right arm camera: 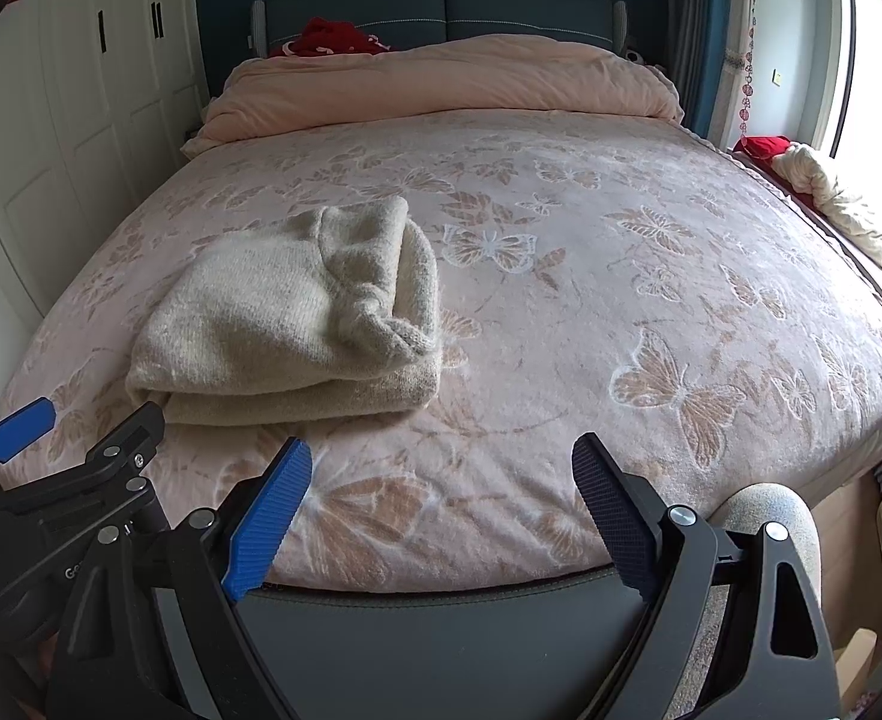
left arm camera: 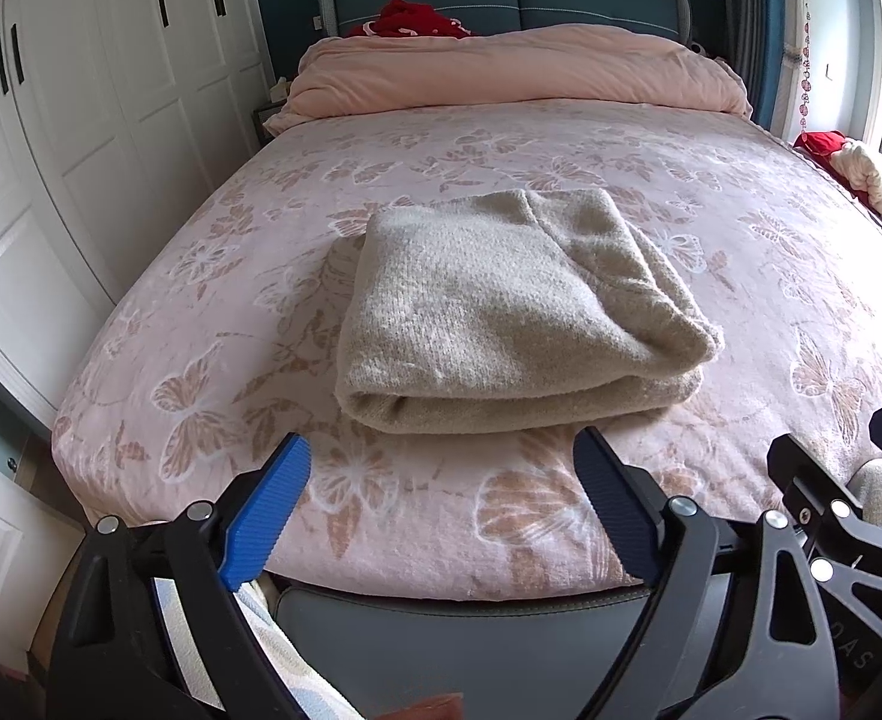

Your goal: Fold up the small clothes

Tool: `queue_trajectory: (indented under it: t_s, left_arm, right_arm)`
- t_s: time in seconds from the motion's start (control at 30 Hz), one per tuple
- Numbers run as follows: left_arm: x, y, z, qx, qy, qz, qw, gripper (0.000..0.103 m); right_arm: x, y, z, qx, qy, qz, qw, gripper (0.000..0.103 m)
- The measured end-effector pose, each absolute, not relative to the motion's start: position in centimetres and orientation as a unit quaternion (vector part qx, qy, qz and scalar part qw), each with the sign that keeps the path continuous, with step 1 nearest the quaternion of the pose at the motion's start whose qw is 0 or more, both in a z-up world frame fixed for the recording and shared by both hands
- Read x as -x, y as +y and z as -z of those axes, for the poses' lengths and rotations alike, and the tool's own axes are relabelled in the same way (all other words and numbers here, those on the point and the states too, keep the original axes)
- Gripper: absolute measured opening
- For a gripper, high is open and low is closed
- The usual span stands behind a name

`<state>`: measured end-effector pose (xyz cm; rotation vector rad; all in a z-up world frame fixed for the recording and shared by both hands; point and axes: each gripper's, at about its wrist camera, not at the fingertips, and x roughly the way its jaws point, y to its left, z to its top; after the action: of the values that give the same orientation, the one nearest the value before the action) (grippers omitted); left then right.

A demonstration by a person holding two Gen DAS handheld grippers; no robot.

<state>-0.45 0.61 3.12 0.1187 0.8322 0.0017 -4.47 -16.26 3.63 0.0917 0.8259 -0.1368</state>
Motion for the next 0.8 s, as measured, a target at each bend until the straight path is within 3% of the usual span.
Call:
queue_trajectory:
  t_s: [0.8]
  left_arm:
    - [0.80,0.60,-2.85,-0.049,0.400,-0.005,0.915,0.084]
  right_arm:
    - [4.26,-16.48,-3.23,-0.046,0.406,0.065,0.910,0.086]
